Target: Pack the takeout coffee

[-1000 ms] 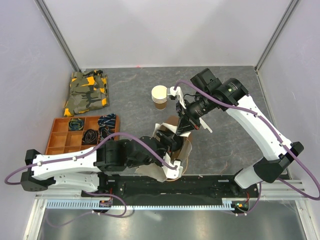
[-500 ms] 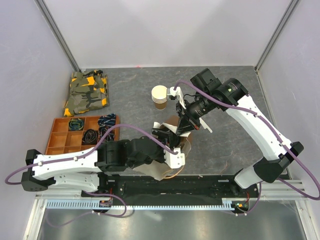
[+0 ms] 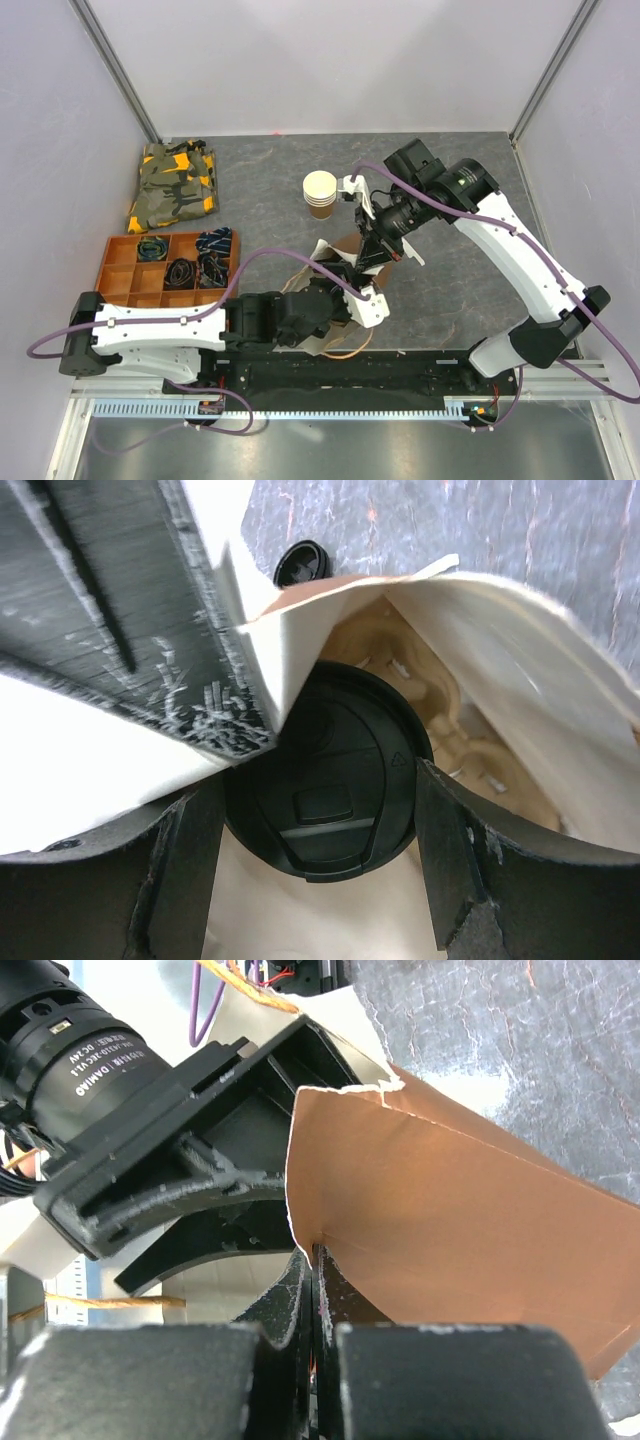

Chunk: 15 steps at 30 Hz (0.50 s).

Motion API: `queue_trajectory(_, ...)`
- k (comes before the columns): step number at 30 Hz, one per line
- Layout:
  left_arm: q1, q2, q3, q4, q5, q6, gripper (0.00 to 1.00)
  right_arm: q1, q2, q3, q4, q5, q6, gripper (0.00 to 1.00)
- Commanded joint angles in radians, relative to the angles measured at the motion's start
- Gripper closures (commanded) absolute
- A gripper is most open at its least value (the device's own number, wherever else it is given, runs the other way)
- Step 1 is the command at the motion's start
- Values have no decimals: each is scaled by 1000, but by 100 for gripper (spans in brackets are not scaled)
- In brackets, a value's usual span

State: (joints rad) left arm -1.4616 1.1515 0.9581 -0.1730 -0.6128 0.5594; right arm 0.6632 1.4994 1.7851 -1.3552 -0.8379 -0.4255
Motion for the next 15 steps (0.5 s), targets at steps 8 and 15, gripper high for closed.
queue_trajectory(8,-16,-29,-119,332,-81,-136,75,-30,-126,-154,-1,-44,37,100)
queue_trajectory(15,-16,-87,-165,402,-55,-96,75,-47,-249,-275,155,-36,155,100)
